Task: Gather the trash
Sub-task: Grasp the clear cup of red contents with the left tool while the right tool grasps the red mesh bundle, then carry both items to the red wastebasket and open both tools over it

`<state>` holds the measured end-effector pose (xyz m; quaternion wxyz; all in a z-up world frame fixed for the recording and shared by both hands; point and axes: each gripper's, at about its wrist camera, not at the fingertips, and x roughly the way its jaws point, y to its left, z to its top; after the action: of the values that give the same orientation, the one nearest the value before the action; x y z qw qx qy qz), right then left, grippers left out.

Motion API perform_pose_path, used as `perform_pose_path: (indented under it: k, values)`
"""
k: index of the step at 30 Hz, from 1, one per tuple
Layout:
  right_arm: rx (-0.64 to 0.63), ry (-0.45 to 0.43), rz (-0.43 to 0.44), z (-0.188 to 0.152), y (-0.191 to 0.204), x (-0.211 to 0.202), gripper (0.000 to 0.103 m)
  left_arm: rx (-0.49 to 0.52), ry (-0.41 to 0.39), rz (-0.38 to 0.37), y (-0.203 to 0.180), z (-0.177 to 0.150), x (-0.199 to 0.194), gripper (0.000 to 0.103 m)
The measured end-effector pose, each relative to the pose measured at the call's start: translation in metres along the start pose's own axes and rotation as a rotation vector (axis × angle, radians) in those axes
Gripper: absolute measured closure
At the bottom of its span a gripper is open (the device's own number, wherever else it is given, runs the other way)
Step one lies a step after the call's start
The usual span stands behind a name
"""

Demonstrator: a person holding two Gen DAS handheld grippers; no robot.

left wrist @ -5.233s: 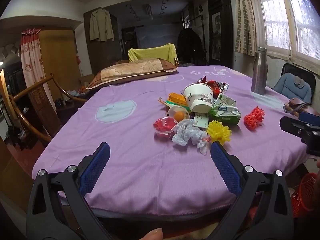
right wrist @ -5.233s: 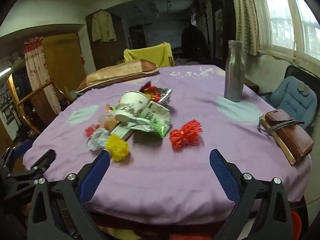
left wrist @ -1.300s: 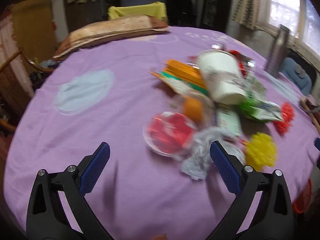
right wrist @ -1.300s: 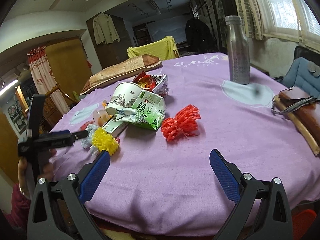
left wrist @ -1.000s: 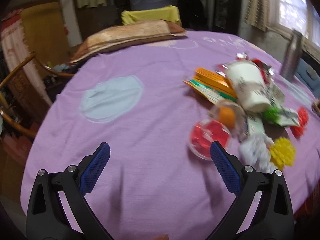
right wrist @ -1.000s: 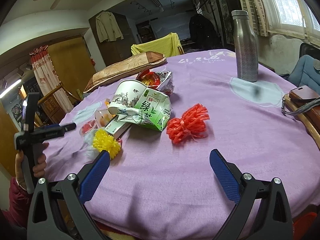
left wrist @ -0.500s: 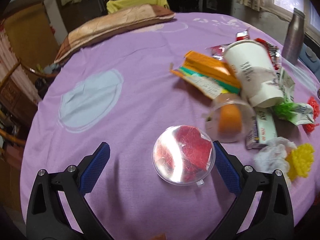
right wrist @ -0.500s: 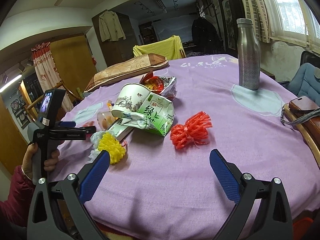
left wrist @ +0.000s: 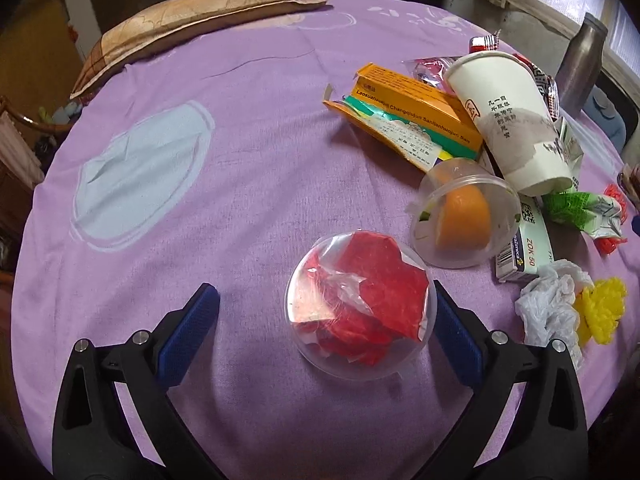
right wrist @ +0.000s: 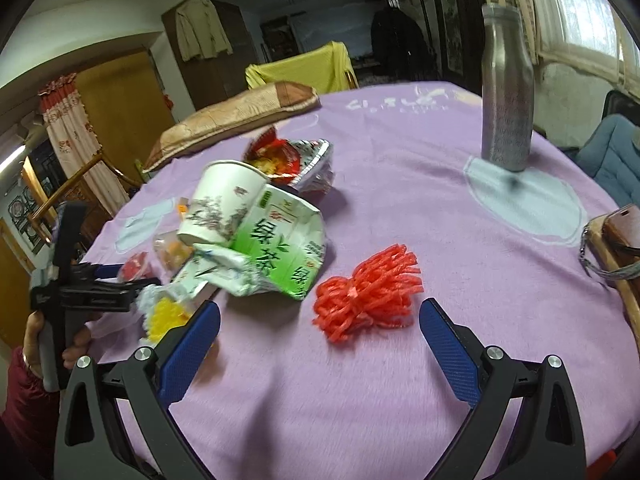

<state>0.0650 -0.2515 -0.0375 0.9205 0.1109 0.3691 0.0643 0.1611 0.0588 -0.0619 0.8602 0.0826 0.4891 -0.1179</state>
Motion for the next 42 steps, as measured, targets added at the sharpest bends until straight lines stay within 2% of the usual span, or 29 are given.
perform_pose_path:
  k: [2, 5, 6, 7, 9, 12, 17, 22, 25, 28, 33, 39, 42]
  values:
    - [0.013, 0.023, -0.007, 0.004, -0.003, 0.011, 0.006, -0.007, 0.001, 0.003, -0.001, 0.0, -0.002, 0.006]
    - [0.044, 0.062, -0.001, 0.009, -0.01, 0.027, 0.008, 0.006, -0.08, 0.013, -0.008, -0.006, -0.019, 0.03]
    - [0.05, 0.063, 0.018, 0.01, -0.012, 0.029, 0.032, 0.013, -0.088, 0.005, -0.012, -0.009, -0.022, 0.045]
    - [0.048, 0.062, 0.033, 0.011, -0.013, 0.03, 0.055, 0.022, -0.091, -0.005, -0.014, -0.011, -0.023, 0.047]
    - [0.06, 0.026, 0.052, 0.011, -0.015, 0.024, 0.085, 0.023, -0.122, -0.018, -0.014, -0.012, -0.029, 0.047]
    - [0.059, -0.038, 0.078, 0.009, -0.013, 0.001, 0.084, -0.009, -0.203, -0.066, -0.009, -0.017, -0.048, 0.047]
    - [0.04, -0.118, 0.099, 0.008, -0.012, -0.04, 0.084, -0.041, -0.253, -0.101, -0.009, -0.021, -0.076, 0.047]
    - [0.048, -0.191, 0.096, -0.003, -0.019, -0.087, 0.084, 0.005, -0.315, -0.121, -0.035, -0.028, -0.112, 0.047]
    - [0.063, -0.228, 0.07, -0.015, -0.031, -0.114, 0.084, 0.043, -0.336, -0.165, -0.059, -0.033, -0.128, 0.047]
    - [0.09, -0.262, 0.021, -0.033, -0.052, -0.147, 0.084, 0.091, -0.342, -0.218, -0.089, -0.035, -0.137, 0.047]
    - [0.158, -0.287, -0.13, -0.073, -0.099, -0.199, 0.084, 0.191, -0.334, -0.302, -0.147, -0.039, -0.143, 0.047]
    - [0.275, -0.219, -0.351, -0.136, -0.168, -0.23, 0.084, 0.312, -0.314, -0.42, -0.229, -0.043, -0.145, 0.047]
    - [0.356, -0.137, -0.44, -0.171, -0.211, -0.229, 0.083, 0.376, -0.293, -0.475, -0.276, -0.046, -0.142, 0.047]
